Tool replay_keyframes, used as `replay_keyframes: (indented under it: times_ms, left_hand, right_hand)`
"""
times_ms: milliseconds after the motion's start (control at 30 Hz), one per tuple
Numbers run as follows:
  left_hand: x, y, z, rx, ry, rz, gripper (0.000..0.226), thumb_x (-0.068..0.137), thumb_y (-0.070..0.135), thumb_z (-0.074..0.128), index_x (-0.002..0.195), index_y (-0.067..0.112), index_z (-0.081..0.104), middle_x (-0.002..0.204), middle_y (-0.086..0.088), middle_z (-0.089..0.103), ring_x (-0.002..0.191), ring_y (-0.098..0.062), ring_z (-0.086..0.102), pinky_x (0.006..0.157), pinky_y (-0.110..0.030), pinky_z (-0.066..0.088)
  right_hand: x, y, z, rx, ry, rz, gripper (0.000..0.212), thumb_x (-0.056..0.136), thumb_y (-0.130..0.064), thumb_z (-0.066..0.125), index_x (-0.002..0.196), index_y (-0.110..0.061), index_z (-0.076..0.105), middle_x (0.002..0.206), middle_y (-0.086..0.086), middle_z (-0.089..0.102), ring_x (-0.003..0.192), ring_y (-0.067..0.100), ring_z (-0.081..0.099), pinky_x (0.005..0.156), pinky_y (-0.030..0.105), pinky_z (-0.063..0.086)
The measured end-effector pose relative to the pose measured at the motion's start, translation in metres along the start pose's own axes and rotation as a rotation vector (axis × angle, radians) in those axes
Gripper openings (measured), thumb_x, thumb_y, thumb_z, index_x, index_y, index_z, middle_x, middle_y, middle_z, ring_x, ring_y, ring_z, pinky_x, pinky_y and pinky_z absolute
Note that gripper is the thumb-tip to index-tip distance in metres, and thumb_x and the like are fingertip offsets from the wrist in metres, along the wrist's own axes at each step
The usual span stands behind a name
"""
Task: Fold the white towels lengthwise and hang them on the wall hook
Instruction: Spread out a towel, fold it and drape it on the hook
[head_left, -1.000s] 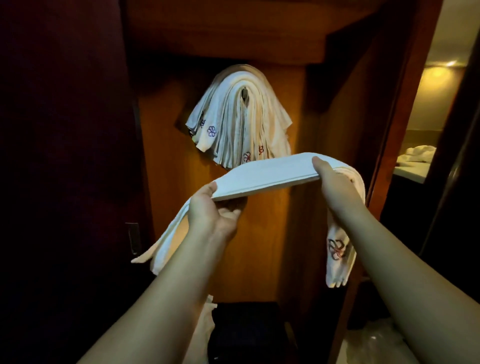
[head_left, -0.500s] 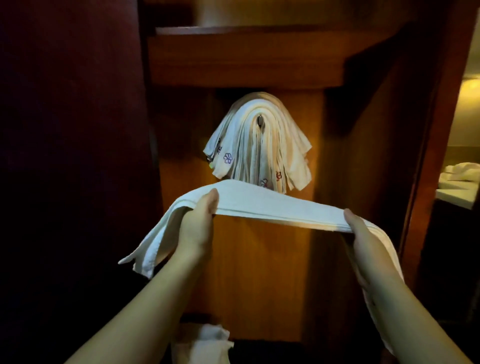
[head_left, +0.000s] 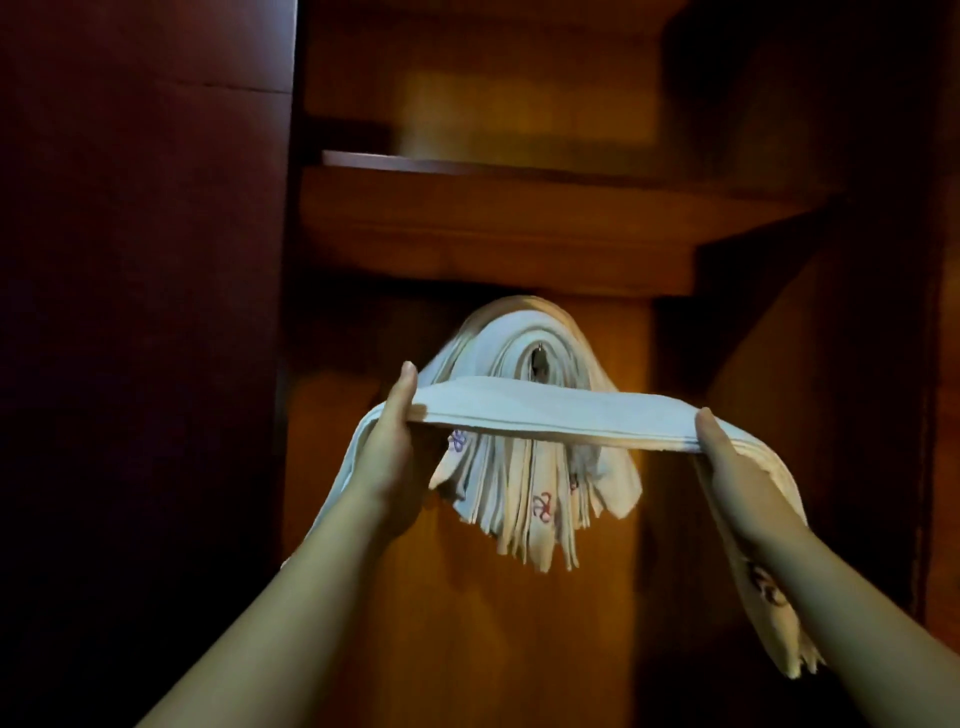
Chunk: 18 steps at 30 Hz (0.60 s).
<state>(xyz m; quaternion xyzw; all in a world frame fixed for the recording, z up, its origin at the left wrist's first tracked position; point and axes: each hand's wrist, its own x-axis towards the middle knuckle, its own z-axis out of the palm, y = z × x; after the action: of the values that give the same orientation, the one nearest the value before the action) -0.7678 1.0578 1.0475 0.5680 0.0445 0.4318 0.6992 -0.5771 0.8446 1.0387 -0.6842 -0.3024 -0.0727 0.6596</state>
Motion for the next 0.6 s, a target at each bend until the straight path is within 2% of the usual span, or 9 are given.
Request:
replay_keyframes:
  times_ms: [33, 100, 167, 233, 333, 433, 500, 533, 600]
  left_hand:
    - [0.016, 0.004, -0.002, -0.002, -0.035, 0.014, 0.069, 0.098, 0.065, 0.031, 0.118, 0.01, 0.068, 0.11, -0.01, 0.075, 0.105, -0.019, 0.07, 0.089, -0.036, 0.048]
    - [0.045, 0.01, -0.003, -0.005, -0.045, 0.047, 0.078, 0.097, 0.069, 0.025, 0.119, 0.008, 0.068, 0.112, -0.011, 0.075, 0.111, -0.02, 0.067, 0.101, -0.037, 0.045]
    - [0.074, 0.013, -0.009, -0.015, -0.051, 0.048, 0.087, 0.093, 0.076, 0.023, 0.124, 0.007, 0.067, 0.117, -0.013, 0.072, 0.117, -0.023, 0.065, 0.108, -0.04, 0.042]
    - [0.104, 0.016, -0.015, -0.019, -0.075, 0.072, 0.093, 0.09, 0.081, 0.022, 0.128, 0.008, 0.065, 0.122, -0.016, 0.07, 0.12, -0.027, 0.063, 0.111, -0.046, 0.041]
    - [0.142, 0.02, -0.019, -0.024, -0.086, 0.107, 0.094, 0.09, 0.082, 0.021, 0.13, 0.008, 0.064, 0.121, -0.017, 0.07, 0.117, -0.028, 0.066, 0.106, -0.045, 0.046]
    - [0.178, 0.023, -0.019, -0.046, -0.115, 0.142, 0.098, 0.088, 0.084, 0.023, 0.134, 0.005, 0.06, 0.124, -0.019, 0.068, 0.119, -0.029, 0.065, 0.106, -0.044, 0.045]
    - [0.196, 0.022, -0.018, -0.029, -0.151, 0.157, 0.099, 0.087, 0.084, 0.023, 0.135, 0.005, 0.059, 0.127, -0.018, 0.067, 0.121, -0.028, 0.063, 0.11, -0.044, 0.041]
    - [0.205, 0.022, -0.018, -0.016, -0.156, 0.164, 0.098, 0.088, 0.082, 0.021, 0.134, 0.005, 0.059, 0.126, -0.016, 0.068, 0.121, -0.026, 0.064, 0.11, -0.042, 0.041]
    - [0.22, 0.023, -0.018, 0.018, -0.183, 0.17, 0.094, 0.092, 0.078, 0.015, 0.128, 0.006, 0.062, 0.121, -0.014, 0.071, 0.115, -0.022, 0.067, 0.105, -0.038, 0.044]
  right_hand:
    - [0.013, -0.008, 0.005, -0.009, 0.003, -0.022, 0.056, 0.102, -0.052, 0.035, 0.133, -0.012, 0.061, 0.138, 0.008, 0.058, 0.119, 0.018, 0.056, 0.099, 0.023, 0.037]
    - [0.033, -0.022, 0.01, 0.0, -0.032, -0.027, 0.045, 0.105, -0.043, 0.034, 0.113, -0.009, 0.064, 0.106, 0.003, 0.067, 0.08, -0.001, 0.062, 0.067, 0.004, 0.041]
    - [0.055, -0.038, 0.021, -0.038, -0.063, -0.049, 0.037, 0.106, -0.039, 0.034, 0.099, -0.014, 0.061, 0.082, -0.005, 0.06, 0.062, -0.006, 0.054, 0.046, 0.001, 0.036]
    - [0.086, -0.045, 0.031, -0.092, -0.082, -0.087, 0.039, 0.105, -0.044, 0.033, 0.094, -0.018, 0.061, 0.088, 0.0, 0.062, 0.074, 0.008, 0.055, 0.057, 0.011, 0.04]
    - [0.124, -0.052, 0.044, -0.16, -0.051, -0.144, 0.043, 0.102, -0.054, 0.032, 0.107, -0.022, 0.06, 0.108, 0.003, 0.054, 0.096, 0.015, 0.049, 0.081, 0.021, 0.029]
    - [0.163, -0.053, 0.058, -0.163, -0.104, -0.13, 0.049, 0.096, -0.066, 0.036, 0.11, -0.024, 0.057, 0.112, 0.0, 0.056, 0.097, 0.016, 0.053, 0.086, 0.025, 0.033]
    - [0.191, -0.049, 0.065, -0.112, -0.187, -0.111, 0.072, 0.077, -0.085, 0.042, 0.115, -0.026, 0.059, 0.122, 0.002, 0.063, 0.105, 0.02, 0.061, 0.097, 0.034, 0.043]
    - [0.203, -0.048, 0.069, -0.118, -0.2, -0.107, 0.077, 0.073, -0.087, 0.043, 0.118, -0.027, 0.059, 0.125, 0.005, 0.064, 0.109, 0.023, 0.062, 0.102, 0.038, 0.044]
    - [0.23, -0.045, 0.074, -0.144, -0.195, -0.145, 0.074, 0.081, -0.081, 0.04, 0.125, -0.025, 0.058, 0.13, 0.006, 0.059, 0.118, 0.025, 0.058, 0.108, 0.04, 0.04]
